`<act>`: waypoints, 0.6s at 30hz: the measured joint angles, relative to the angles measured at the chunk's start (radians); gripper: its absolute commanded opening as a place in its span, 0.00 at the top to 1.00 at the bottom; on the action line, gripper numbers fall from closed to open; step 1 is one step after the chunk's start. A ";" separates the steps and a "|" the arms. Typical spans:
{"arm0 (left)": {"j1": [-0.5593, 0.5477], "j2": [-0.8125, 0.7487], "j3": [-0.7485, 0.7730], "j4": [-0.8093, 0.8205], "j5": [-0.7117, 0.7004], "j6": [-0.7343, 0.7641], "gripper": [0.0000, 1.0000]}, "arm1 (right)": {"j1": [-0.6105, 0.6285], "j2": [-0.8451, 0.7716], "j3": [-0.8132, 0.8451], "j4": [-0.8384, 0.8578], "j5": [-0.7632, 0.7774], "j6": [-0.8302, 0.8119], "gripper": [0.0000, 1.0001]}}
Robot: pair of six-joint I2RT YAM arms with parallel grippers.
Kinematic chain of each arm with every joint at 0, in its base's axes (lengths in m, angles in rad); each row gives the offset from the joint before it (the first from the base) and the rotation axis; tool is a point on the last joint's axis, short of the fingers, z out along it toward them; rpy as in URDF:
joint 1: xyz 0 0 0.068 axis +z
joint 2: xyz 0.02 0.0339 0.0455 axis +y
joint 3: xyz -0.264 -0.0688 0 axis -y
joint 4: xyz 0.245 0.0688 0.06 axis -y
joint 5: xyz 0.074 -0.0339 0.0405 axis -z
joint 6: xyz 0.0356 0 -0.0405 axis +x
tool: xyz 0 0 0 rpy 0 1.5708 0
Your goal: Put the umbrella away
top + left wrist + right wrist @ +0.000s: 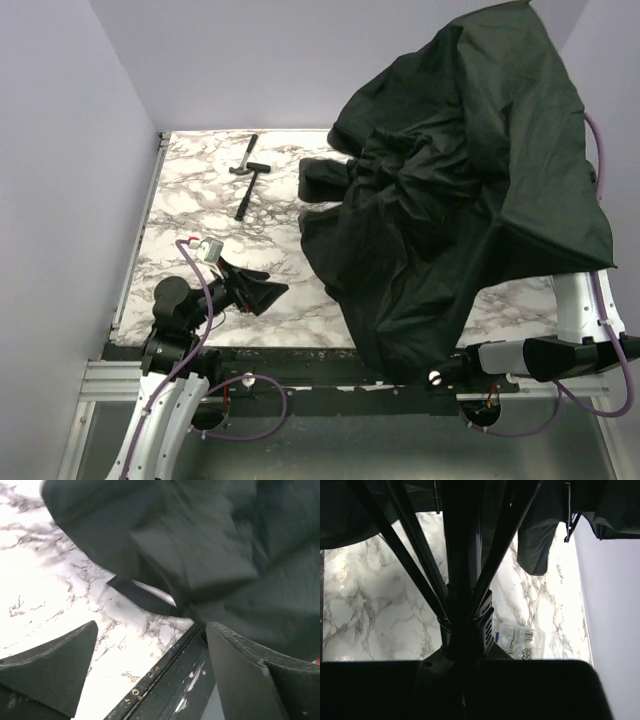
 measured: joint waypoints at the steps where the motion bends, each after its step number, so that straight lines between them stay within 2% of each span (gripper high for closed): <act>1: 0.000 0.022 -0.024 0.029 -0.023 -0.036 0.28 | 0.000 -0.003 -0.019 -0.014 -0.011 -0.042 1.00; 2: 0.000 0.041 -0.035 0.041 -0.037 -0.054 0.40 | 0.000 -0.005 -0.037 -0.027 -0.019 -0.079 1.00; 5: 0.000 0.113 -0.039 0.089 -0.121 -0.110 0.59 | 0.000 -0.011 -0.083 -0.048 -0.029 -0.156 1.00; 9: 0.000 0.206 -0.070 0.233 -0.167 -0.172 0.65 | 0.000 -0.013 -0.127 -0.064 -0.042 -0.213 1.00; 15: -0.019 0.406 -0.106 0.398 -0.196 -0.235 0.82 | 0.000 -0.013 -0.144 -0.079 -0.074 -0.234 1.00; 18: -0.069 0.458 -0.106 0.439 -0.213 -0.243 0.83 | 0.000 -0.013 -0.144 -0.077 -0.076 -0.227 1.00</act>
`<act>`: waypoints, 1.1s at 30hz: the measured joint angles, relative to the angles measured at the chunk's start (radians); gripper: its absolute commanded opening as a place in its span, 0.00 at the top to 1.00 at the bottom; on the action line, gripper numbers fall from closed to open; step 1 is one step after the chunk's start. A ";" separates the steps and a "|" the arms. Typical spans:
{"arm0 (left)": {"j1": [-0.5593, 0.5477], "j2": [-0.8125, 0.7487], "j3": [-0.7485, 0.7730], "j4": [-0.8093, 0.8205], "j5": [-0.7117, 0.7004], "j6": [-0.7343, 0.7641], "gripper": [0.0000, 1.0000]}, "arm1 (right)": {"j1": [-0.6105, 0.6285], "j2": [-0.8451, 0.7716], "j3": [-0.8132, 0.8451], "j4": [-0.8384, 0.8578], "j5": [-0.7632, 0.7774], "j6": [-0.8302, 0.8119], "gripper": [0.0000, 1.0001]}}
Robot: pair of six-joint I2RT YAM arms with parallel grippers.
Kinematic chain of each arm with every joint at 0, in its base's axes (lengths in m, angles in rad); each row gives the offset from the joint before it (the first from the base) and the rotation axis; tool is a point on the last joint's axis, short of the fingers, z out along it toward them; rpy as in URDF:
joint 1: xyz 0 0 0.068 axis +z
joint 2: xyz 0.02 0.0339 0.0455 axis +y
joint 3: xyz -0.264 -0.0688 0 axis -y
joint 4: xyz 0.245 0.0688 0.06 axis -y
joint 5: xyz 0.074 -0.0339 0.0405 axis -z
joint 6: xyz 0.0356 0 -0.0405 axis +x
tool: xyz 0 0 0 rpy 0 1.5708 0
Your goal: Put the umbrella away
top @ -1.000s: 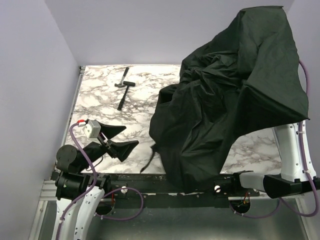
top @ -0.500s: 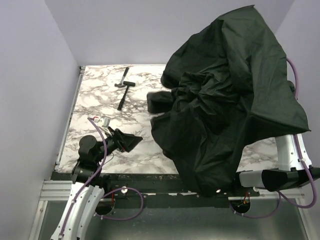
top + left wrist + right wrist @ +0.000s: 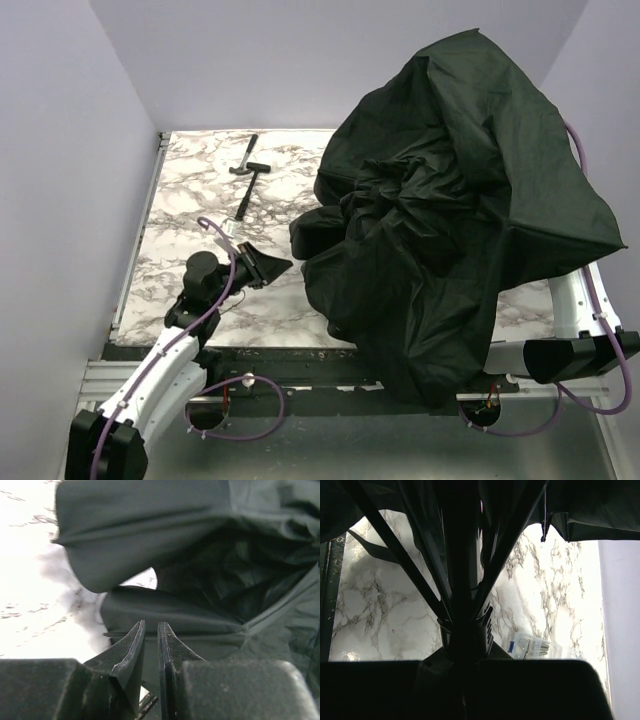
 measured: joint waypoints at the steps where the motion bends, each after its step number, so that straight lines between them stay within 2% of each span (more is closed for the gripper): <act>1: -0.037 0.015 0.000 0.013 -0.013 -0.001 0.83 | 0.000 0.000 0.000 0.002 0.000 0.003 1.00; 6: -0.190 0.061 0.000 0.061 -0.074 -0.005 0.83 | 0.000 0.000 -0.006 0.011 -0.001 0.012 1.00; 11: -0.255 0.195 0.024 0.139 -0.111 -0.025 0.83 | 0.000 0.001 -0.033 0.012 -0.015 0.015 1.00; 15: -0.315 0.342 0.150 0.203 -0.113 -0.056 0.83 | 0.003 0.003 -0.062 0.039 -0.025 0.055 1.00; 20: -0.404 0.448 0.346 0.280 -0.113 -0.075 0.83 | 0.037 -0.006 -0.193 0.183 0.017 0.196 1.00; 26: -0.429 0.479 0.425 0.314 -0.112 -0.076 0.81 | 0.056 -0.011 -0.276 0.319 0.116 0.365 1.00; 27: -0.426 0.473 0.425 0.300 -0.115 -0.063 0.79 | 0.056 -0.013 -0.276 0.341 0.129 0.390 1.00; 28: -0.425 0.459 0.425 0.269 -0.125 -0.043 0.71 | 0.056 -0.017 -0.276 0.357 0.138 0.414 1.00; 31: -0.419 0.354 0.412 0.150 -0.181 0.041 0.38 | 0.056 -0.024 -0.263 0.386 0.165 0.472 1.00; 33: -0.412 0.214 0.399 0.066 -0.227 0.106 0.22 | 0.056 -0.024 -0.248 0.400 0.175 0.502 1.00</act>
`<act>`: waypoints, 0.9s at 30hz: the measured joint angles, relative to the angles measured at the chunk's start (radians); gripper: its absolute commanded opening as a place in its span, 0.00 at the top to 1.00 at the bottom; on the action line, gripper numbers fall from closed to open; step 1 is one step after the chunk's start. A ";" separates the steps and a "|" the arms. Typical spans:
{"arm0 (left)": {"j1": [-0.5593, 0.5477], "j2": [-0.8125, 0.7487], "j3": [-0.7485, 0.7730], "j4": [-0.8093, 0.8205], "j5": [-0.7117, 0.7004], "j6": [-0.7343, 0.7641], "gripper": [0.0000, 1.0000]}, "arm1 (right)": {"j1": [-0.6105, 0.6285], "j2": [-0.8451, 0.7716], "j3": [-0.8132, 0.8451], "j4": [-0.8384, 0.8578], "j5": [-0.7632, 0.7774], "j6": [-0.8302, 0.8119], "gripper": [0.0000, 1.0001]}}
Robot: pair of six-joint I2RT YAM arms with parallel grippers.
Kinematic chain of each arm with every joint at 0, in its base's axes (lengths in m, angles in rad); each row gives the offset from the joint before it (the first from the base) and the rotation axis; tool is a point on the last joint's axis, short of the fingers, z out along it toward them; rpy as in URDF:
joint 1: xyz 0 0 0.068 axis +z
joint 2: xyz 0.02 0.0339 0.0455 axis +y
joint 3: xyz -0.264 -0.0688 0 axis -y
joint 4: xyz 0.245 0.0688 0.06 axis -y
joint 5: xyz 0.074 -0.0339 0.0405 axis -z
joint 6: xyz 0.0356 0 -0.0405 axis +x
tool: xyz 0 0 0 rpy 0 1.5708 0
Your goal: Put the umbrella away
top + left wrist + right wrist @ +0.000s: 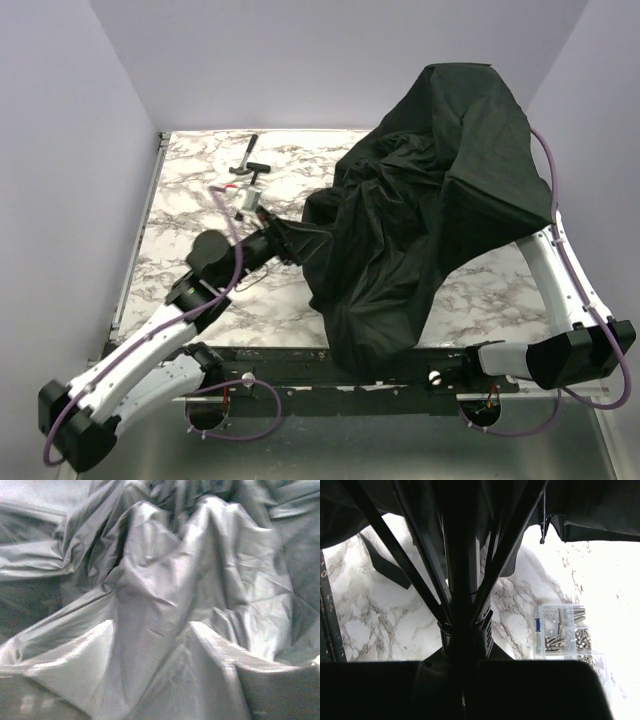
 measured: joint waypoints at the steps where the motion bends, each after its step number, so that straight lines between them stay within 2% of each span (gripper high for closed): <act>1: 0.002 -0.048 -0.006 -0.020 -0.013 0.021 0.18 | 0.000 0.000 0.006 0.009 0.004 0.017 1.00; 4: 0.014 -0.246 -0.045 -0.055 -0.011 0.077 0.16 | 0.000 0.000 0.019 0.039 0.015 0.067 1.00; 7: 0.016 -0.376 -0.092 -0.053 0.100 0.082 0.13 | -0.001 -0.001 0.020 0.066 0.028 0.110 1.00; 11: -0.027 -0.430 -0.146 -0.136 0.216 0.071 0.11 | -0.001 -0.001 0.020 0.080 0.040 0.150 1.00; 16: -0.124 -0.507 -0.154 -0.346 0.199 0.099 0.11 | -0.001 -0.001 0.020 0.092 0.045 0.174 1.00; 23: -0.257 -0.438 -0.172 -0.339 0.143 0.094 0.13 | -0.001 -0.001 0.020 0.097 0.048 0.186 1.00; 24: -0.280 -0.406 -0.169 -0.333 0.126 0.095 0.15 | -0.001 -0.001 0.020 0.097 0.048 0.186 1.00; 25: -0.296 -0.377 -0.164 -0.329 0.111 0.095 0.24 | -0.001 -0.001 0.020 0.097 0.048 0.187 1.00; 27: -0.320 -0.311 -0.140 -0.332 0.060 0.104 0.49 | -0.001 -0.001 0.020 0.097 0.048 0.187 1.00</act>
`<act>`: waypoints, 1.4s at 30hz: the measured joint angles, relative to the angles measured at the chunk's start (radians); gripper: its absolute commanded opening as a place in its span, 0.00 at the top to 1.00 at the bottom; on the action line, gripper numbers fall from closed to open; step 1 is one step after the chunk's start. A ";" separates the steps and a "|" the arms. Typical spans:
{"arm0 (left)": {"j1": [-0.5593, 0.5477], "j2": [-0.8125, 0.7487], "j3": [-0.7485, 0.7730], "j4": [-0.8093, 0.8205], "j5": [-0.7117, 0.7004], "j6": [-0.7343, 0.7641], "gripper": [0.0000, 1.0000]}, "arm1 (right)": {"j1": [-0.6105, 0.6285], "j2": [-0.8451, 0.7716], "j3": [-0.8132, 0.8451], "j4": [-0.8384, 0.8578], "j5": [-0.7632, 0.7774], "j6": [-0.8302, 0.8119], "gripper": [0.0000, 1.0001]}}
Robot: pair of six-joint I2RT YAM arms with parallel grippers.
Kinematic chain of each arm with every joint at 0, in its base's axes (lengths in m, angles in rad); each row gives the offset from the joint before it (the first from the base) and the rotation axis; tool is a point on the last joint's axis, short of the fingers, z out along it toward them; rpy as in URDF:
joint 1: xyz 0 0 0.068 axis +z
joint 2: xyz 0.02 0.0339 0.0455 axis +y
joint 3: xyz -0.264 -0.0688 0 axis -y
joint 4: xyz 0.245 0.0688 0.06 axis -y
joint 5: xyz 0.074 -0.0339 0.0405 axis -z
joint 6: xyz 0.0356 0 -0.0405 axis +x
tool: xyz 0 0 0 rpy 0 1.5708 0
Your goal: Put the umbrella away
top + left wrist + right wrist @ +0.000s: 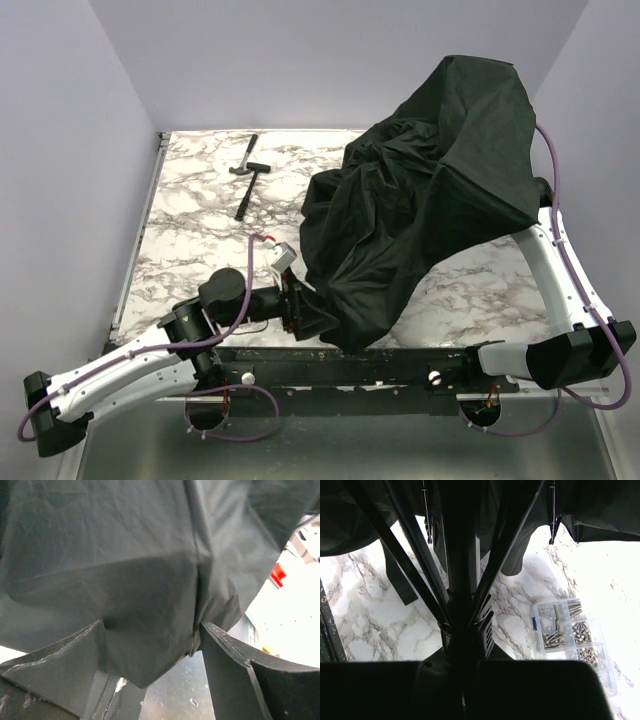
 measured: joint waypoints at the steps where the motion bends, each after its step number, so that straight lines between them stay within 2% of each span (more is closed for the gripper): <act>1: -0.006 0.023 0.005 0.000 -0.006 -0.002 0.64 | 0.000 0.000 0.000 0.000 0.000 0.000 1.00; 2: -0.010 0.048 0.013 0.004 -0.026 -0.005 0.70 | 0.000 0.000 -0.001 0.000 0.000 -0.001 1.00; 10: -0.010 0.220 0.058 0.116 -0.167 0.027 0.95 | -0.003 -0.007 -0.037 -0.024 -0.046 -0.052 1.00; 15: 0.045 0.396 0.208 0.262 -0.181 0.066 0.98 | 0.010 -0.038 -0.137 -0.085 -0.100 -0.133 1.00; 21: 0.127 0.620 0.297 0.490 -0.088 0.035 0.96 | 0.065 -0.119 -0.287 -0.100 -0.109 -0.158 1.00; 23: 0.134 0.672 0.301 0.550 -0.045 0.017 0.89 | 0.066 -0.134 -0.302 -0.099 -0.084 -0.151 1.00; 26: 0.141 0.687 0.295 0.597 0.008 -0.001 0.64 | 0.059 -0.135 -0.301 -0.091 -0.045 -0.136 1.00; 30: 0.140 0.612 0.227 0.601 0.047 -0.001 0.39 | 0.063 -0.132 -0.270 -0.089 -0.018 -0.138 1.00; 32: 0.142 0.526 0.170 0.554 0.061 0.010 0.29 | 0.064 -0.125 -0.241 -0.090 -0.006 -0.143 1.00; 38: 0.169 0.249 0.043 0.370 0.083 0.057 0.13 | 0.064 -0.089 -0.175 -0.087 0.014 -0.165 1.00; 40: 0.182 0.143 -0.003 0.292 0.082 0.072 0.02 | 0.064 -0.077 -0.163 -0.087 0.023 -0.178 1.00; 42: 0.193 0.041 -0.035 0.205 0.058 0.087 0.01 | 0.064 -0.068 -0.154 -0.092 0.039 -0.201 1.00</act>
